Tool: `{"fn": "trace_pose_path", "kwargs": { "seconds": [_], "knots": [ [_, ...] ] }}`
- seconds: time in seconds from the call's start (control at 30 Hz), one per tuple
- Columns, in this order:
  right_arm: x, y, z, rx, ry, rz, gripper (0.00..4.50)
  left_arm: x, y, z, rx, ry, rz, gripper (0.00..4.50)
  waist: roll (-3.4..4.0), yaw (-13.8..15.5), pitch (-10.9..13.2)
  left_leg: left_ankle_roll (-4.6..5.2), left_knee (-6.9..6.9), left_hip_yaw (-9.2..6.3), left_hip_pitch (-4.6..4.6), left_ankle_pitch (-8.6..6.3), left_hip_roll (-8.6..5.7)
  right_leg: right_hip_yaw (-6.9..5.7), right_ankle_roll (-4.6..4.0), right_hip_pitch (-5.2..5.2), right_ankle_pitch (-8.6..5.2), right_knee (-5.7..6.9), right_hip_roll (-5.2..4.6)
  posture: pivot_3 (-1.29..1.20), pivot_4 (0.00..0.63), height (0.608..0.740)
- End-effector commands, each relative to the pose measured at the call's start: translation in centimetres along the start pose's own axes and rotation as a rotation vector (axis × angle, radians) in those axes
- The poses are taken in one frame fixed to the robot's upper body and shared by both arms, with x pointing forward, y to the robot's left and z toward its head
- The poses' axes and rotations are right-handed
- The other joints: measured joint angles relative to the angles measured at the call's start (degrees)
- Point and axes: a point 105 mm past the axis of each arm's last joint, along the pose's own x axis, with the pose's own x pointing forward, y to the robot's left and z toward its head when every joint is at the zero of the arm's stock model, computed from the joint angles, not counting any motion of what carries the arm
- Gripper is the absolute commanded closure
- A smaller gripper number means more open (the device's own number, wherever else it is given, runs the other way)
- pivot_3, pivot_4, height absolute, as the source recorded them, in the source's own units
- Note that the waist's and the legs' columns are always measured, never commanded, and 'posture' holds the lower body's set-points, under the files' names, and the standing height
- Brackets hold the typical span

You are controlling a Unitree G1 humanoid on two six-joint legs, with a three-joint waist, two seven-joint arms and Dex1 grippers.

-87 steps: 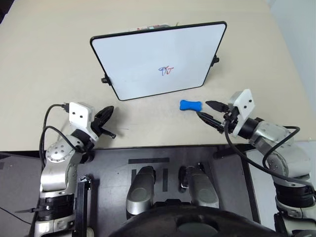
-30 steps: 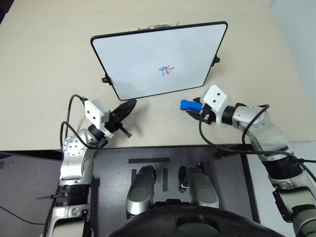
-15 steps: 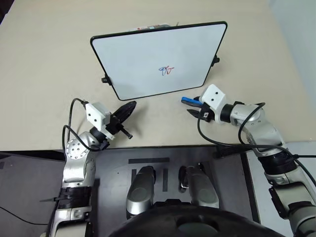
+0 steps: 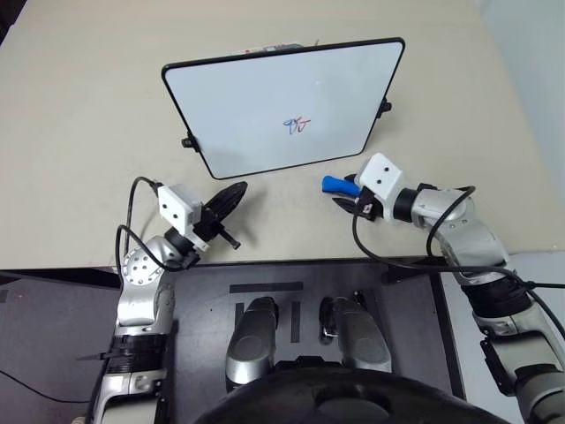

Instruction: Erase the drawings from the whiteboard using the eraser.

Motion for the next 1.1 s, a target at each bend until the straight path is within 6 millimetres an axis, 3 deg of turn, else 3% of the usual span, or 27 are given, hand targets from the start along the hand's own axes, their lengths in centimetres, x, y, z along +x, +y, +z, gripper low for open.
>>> {"fn": "trace_pose_path", "kwargs": {
  "seconds": [0.03,0.3,0.43,0.7,1.1],
  "knots": [
    [-0.5,-0.9,0.8,-0.031,-0.027,-0.048,1.9,0.2,-0.1,0.7,0.022,-0.031,-0.003,4.5,0.0,0.0,0.0,0.0,0.0,0.0,0.0,0.01,0.0,0.0,0.0,0.0,0.0,0.0,0.0,0.0,0.15,0.74],
    [-1.5,-1.0,3.6,-0.075,-0.112,-0.055,1.9,0.2,-0.3,0.6,0.018,-0.031,-0.002,4.5,0.0,0.0,0.0,0.01,0.0,0.01,-0.02,0.01,0.0,0.0,0.0,-0.02,0.0,0.0,0.0,0.0,0.15,0.74],
    [-1.9,-1.1,3.9,-0.095,-0.113,-0.06,1.9,0.2,-0.4,0.6,0.016,-0.031,-0.003,4.5,0.0,0.0,0.0,0.02,0.0,0.01,-0.02,0.01,0.0,0.0,0.0,-0.01,0.0,-0.01,0.0,0.0,0.15,0.74],
    [-2.0,0.9,2.8,-0.062,-0.073,0.041,1.9,0.2,-0.4,0.5,0.016,-0.031,-0.004,4.5,0.0,0.0,0.0,0.1,0.0,0.02,-0.03,0.08,0.0,0.0,0.01,-0.01,-0.01,-0.02,0.0,0.0,0.15,0.74],
    [-0.9,1.2,1.4,-0.004,-0.041,0.052,1.9,0.1,-0.4,0.4,0.016,-0.027,0.0,4.5,0.0,0.0,0.0,0.12,0.01,0.03,-0.01,0.13,0.0,0.0,0.02,-0.01,0.0,-0.02,0.01,0.0,0.15,0.74]
  ]
}}
